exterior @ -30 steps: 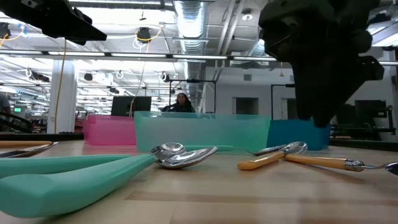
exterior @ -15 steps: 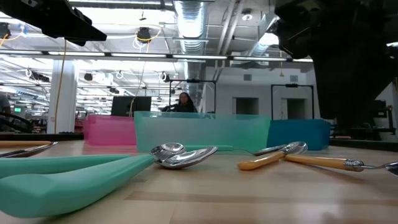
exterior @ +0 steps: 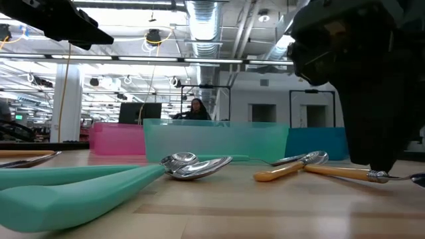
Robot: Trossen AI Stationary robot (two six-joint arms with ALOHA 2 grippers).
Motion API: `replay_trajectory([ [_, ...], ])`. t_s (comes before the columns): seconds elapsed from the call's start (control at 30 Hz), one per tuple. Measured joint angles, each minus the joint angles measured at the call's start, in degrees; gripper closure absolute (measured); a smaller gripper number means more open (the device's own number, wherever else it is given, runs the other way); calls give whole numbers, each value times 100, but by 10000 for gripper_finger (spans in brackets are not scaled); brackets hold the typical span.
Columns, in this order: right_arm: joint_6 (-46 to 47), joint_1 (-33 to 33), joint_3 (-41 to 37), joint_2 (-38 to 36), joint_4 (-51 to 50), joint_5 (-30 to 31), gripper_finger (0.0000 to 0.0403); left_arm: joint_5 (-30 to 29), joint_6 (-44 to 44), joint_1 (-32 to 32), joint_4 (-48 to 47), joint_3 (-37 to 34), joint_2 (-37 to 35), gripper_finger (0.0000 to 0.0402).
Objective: Sort silverware by color (type)
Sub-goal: Put the bottom orange spoon into the red bin
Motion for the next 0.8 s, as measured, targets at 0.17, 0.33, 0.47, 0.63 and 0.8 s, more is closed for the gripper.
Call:
replay_trajectory([
  [0.17, -1, 17, 32, 29, -6, 0, 219, 0, -22, 0, 2, 0, 2, 401],
  [0.33, 130, 59, 34, 29, -323, 9, 221, 0, -24, 0, 2, 1, 2, 401],
  [0.47, 190, 68, 34, 29, -399, 11, 230, 0, -23, 0, 3, -1, 2, 401],
  [0.63, 141, 61, 34, 29, -261, 33, 239, -2, 4, 0, 4, -1, 2, 401],
  [0.8, 159, 63, 34, 29, -240, 34, 241, -2, 4, 0, -4, 0, 2, 401],
])
